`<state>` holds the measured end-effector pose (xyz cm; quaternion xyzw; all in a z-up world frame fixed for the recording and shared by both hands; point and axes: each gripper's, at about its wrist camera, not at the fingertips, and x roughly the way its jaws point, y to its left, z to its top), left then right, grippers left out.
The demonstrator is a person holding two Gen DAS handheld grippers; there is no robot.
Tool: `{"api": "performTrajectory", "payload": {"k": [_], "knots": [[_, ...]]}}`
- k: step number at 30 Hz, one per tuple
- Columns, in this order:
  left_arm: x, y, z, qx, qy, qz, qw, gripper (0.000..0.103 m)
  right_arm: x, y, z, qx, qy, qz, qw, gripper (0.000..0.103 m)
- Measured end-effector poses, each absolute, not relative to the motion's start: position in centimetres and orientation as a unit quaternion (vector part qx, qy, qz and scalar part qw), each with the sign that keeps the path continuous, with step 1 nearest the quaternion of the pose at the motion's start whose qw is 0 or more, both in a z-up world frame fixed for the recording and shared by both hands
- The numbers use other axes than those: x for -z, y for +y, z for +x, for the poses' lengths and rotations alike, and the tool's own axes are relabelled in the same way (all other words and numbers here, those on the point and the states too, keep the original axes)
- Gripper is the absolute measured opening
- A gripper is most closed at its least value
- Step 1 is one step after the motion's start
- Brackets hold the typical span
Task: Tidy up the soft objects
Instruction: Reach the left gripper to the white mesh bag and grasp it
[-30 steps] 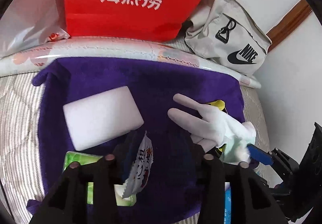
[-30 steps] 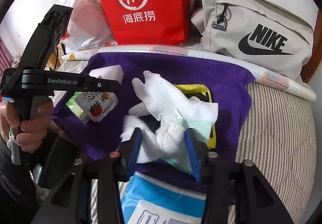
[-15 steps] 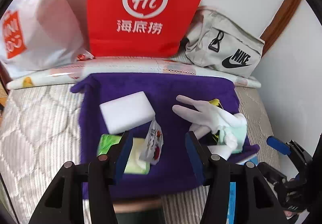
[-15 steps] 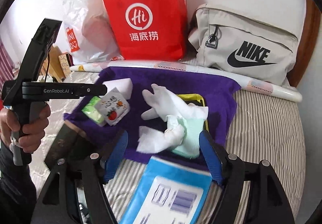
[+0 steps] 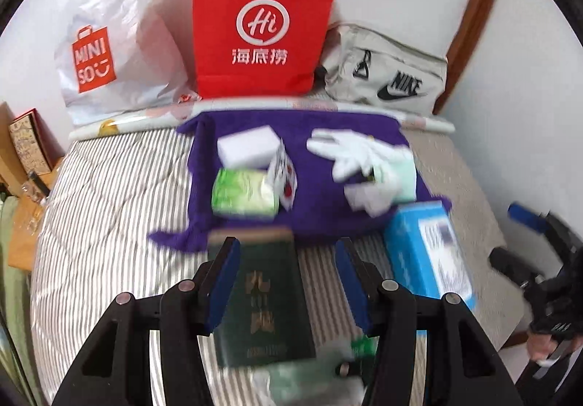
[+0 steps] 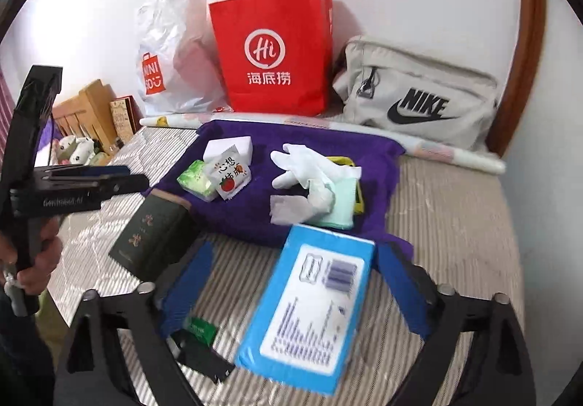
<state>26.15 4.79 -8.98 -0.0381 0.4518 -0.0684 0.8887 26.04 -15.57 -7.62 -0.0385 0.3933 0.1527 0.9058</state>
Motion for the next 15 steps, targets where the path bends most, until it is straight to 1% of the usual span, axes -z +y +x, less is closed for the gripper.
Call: {"api": "performTrajectory", "payload": {"k": [6,9,13,15], "knots": [[11.1,4.5,21.5,0.086,0.470,-0.047,0.877,0.052,8.4,-16.5,22.2,-0.168,0.401,-0.007,0.901,0.096],[12.7,4.4,19.8,0.087,0.480,-0.048,0.871,0.052,9.6,-17.0,20.6,-0.195,0.405,0.006,0.893,0.096],[15.4,4.3,18.2,0.090,0.500,-0.053,0.860,0.052,12.3,-17.3,19.3,-0.192,0.438,0.019,0.878,0.096],[17.1,4.3,17.7,0.093,0.512,-0.059,0.852,0.052,13.6,-17.3,18.6,-0.196,0.441,0.028,0.875,0.096]]}}
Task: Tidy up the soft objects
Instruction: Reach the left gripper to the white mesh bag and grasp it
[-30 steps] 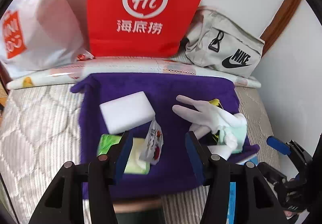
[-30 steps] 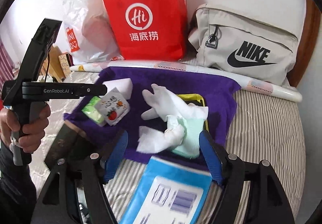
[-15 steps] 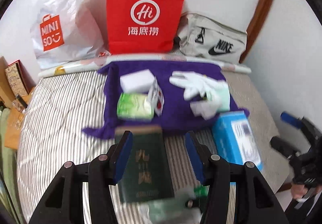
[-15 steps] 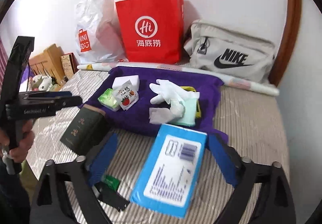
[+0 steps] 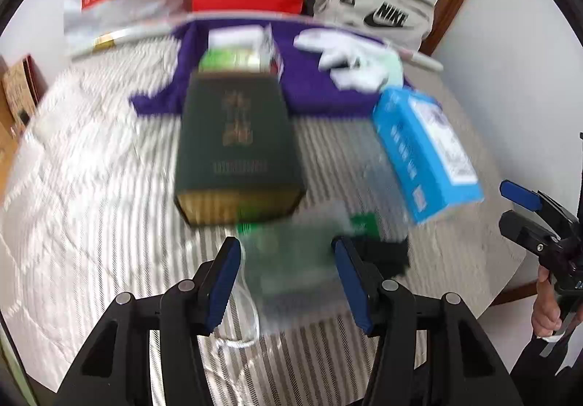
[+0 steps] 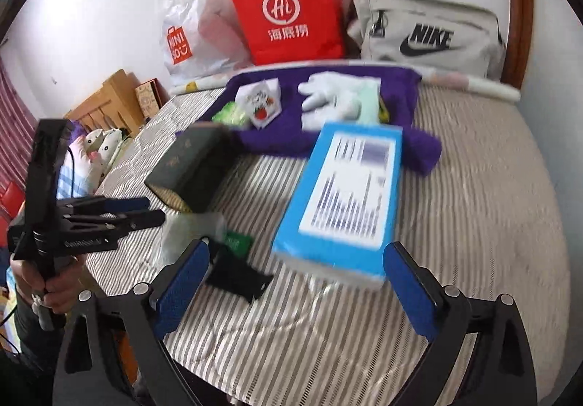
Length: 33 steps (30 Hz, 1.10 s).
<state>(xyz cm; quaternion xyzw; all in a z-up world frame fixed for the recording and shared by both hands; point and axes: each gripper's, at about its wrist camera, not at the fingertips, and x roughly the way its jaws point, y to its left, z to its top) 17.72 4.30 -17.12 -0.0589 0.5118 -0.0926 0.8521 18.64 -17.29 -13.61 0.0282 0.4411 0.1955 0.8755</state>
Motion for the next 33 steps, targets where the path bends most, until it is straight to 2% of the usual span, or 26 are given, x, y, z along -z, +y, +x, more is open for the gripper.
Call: {"api": "performTrajectory", "payload": {"k": [5,8,10,12,15,17,22,25,27,28,30,33], "knots": [[19.4,4.1,17.1,0.105,0.522,-0.065,0.844,0.052,16.2,-16.4,17.5,-0.197,0.464,0.021,0.863,0.088],[20.4,3.7,17.1,0.106,0.525,-0.065,0.842,0.053,17.3,-15.9,17.2,-0.201,0.474,0.018,0.857,0.088],[20.5,3.4,17.0,0.115,0.519,-0.068,0.844,0.062,17.6,-15.7,16.9,-0.205,0.469,0.013,0.859,0.088],[20.6,3.0,16.9,0.125,0.517,-0.073,0.843,0.078,17.7,-15.7,16.7,-0.205,0.461,0.007,0.863,0.088],[20.6,1.9,17.0,0.120,0.517,-0.052,0.846,0.089,17.7,-15.8,16.3,-0.215,0.458,0.010,0.862,0.088],[20.8,0.8,17.1,0.108,0.515,-0.030,0.850,0.095,17.6,-16.0,16.0,-0.220,0.455,0.015,0.863,0.088],[21.2,-0.8,17.2,0.072,0.509,0.017,0.858,0.094,17.3,-16.5,15.6,-0.223,0.447,0.024,0.866,0.088],[21.1,-0.6,17.0,0.065,0.503,0.026,0.861,0.086,17.5,-16.8,15.7,-0.221,0.449,0.029,0.865,0.088],[20.7,0.1,16.8,0.063,0.499,0.020,0.864,0.067,17.7,-16.7,15.9,-0.223,0.454,0.032,0.862,0.088],[20.5,0.6,16.7,0.065,0.498,0.013,0.865,0.062,17.8,-16.6,16.0,-0.224,0.456,0.032,0.861,0.088],[20.2,1.7,16.8,0.066,0.499,0.000,0.864,0.040,17.9,-16.2,16.1,-0.225,0.457,0.030,0.860,0.088],[20.1,3.6,16.9,0.082,0.504,-0.034,0.859,0.028,17.9,-15.5,16.2,-0.229,0.459,0.023,0.858,0.088]]}}
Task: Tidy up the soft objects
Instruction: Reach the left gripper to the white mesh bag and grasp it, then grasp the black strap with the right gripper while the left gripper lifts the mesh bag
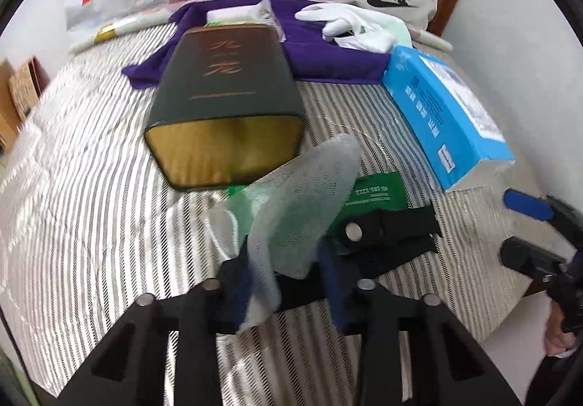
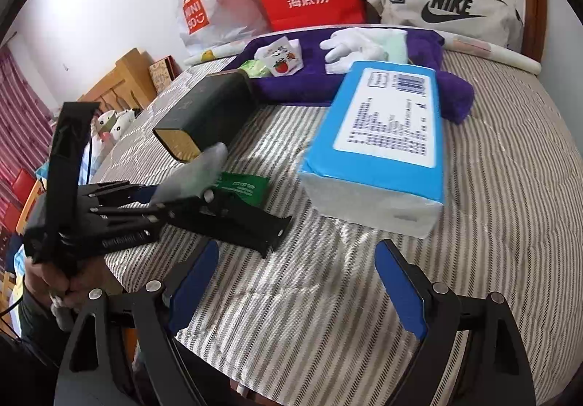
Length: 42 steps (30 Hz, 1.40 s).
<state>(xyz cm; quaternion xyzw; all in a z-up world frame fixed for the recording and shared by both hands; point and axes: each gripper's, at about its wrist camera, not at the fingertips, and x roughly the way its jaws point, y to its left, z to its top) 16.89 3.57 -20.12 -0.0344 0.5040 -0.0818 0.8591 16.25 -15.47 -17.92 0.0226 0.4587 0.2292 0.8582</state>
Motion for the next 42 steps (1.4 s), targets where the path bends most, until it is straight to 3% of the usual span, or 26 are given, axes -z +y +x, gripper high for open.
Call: {"api": "performTrajectory", "payload": {"k": [10,18,33,36,39,42], "knots": [[20.3,7.8,15.9,0.083,0.496,-0.099,0.858,0.011,18.0,-11.6,16.8,-0.245,0.453,-0.016,0.857,0.088],[20.7,10.8,15.9,0.077,0.497,-0.138,0.853,0.010,18.8,-9.4,17.5,-0.254,0.455,-0.028,0.853,0.088],[21.0,11.2,15.7,0.086,0.492,-0.156,0.852,0.010,21.8,-4.7,17.6,-0.261,0.437,-0.154,0.847,0.088],[21.0,11.1,15.8,0.086,0.491,-0.152,0.853,0.010,22.0,-5.1,18.0,-0.270,0.439,-0.127,0.848,0.088],[21.0,11.1,15.7,0.086,0.490,-0.151,0.854,0.010,21.7,-5.4,18.5,-0.261,0.436,-0.115,0.853,0.080],[21.0,11.1,15.7,0.086,0.490,-0.152,0.854,0.010,21.4,-5.4,18.6,-0.267,0.433,-0.118,0.853,0.061]]}}
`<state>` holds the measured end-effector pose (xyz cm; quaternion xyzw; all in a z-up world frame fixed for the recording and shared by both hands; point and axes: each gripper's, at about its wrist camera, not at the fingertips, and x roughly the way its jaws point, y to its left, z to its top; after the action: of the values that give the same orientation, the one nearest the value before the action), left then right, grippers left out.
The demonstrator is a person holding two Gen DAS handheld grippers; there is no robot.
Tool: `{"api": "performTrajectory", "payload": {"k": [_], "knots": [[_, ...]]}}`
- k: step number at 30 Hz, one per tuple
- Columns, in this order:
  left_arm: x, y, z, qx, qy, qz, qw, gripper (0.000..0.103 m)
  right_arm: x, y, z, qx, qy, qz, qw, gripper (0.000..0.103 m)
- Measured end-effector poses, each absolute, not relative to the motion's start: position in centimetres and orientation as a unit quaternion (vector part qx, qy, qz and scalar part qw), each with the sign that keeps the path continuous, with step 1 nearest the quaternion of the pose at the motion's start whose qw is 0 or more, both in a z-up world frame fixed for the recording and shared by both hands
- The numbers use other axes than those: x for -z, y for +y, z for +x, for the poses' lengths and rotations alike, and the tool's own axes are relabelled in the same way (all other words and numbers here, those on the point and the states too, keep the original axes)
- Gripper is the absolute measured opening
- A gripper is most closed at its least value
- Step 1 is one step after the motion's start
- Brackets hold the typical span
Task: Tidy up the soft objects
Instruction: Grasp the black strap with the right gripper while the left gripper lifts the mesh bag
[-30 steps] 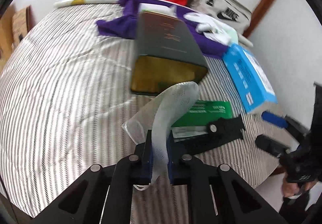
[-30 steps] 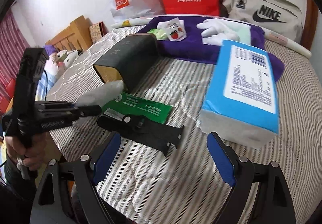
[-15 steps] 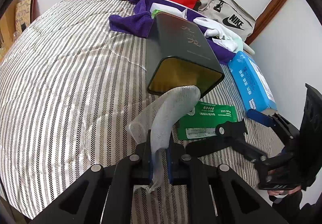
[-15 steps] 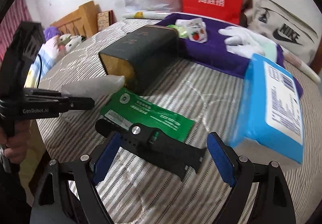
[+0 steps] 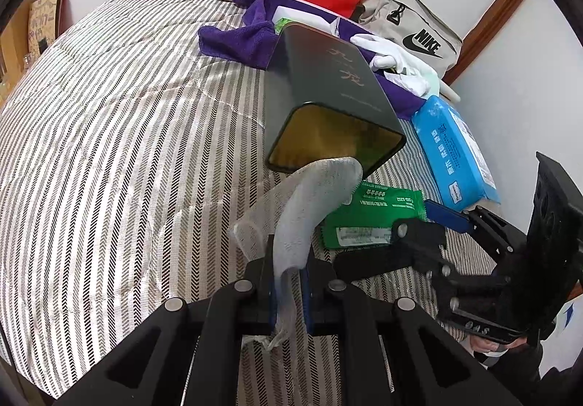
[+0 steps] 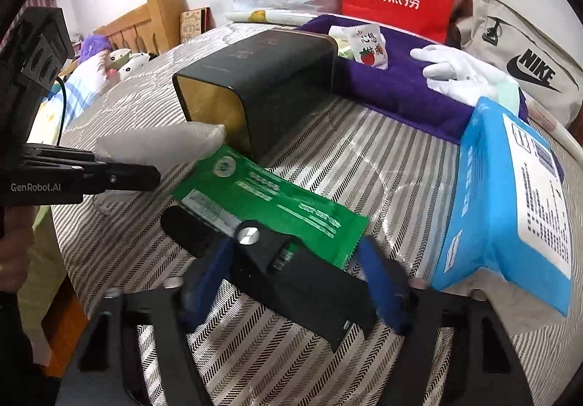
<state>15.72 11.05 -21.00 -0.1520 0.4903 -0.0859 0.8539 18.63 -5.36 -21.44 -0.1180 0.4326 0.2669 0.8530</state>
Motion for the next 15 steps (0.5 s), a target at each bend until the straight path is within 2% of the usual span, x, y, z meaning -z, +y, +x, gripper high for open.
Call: {"api": "performTrajectory", "payload": {"k": [1,5,8,15], "knots": [[21.0,11.0,15.7,0.086,0.490,-0.152,0.854,0.010,21.3,-5.3,18.6,-0.271,0.434,-0.119,0.851,0.051],[21.0,11.0,15.6,0.087,0.490,-0.153,0.854,0.010,20.8,-5.8,19.1,-0.269,0.450,-0.115,0.844,0.036],[21.0,11.1,15.5,0.088,0.489,-0.156,0.854,0.010,20.8,-7.0,19.3,-0.261,0.475,-0.092,0.835,0.031],[21.0,11.2,15.4,0.087,0.487,-0.158,0.855,0.010,20.2,-10.0,17.9,-0.213,0.485,-0.083,0.844,0.030]]}}
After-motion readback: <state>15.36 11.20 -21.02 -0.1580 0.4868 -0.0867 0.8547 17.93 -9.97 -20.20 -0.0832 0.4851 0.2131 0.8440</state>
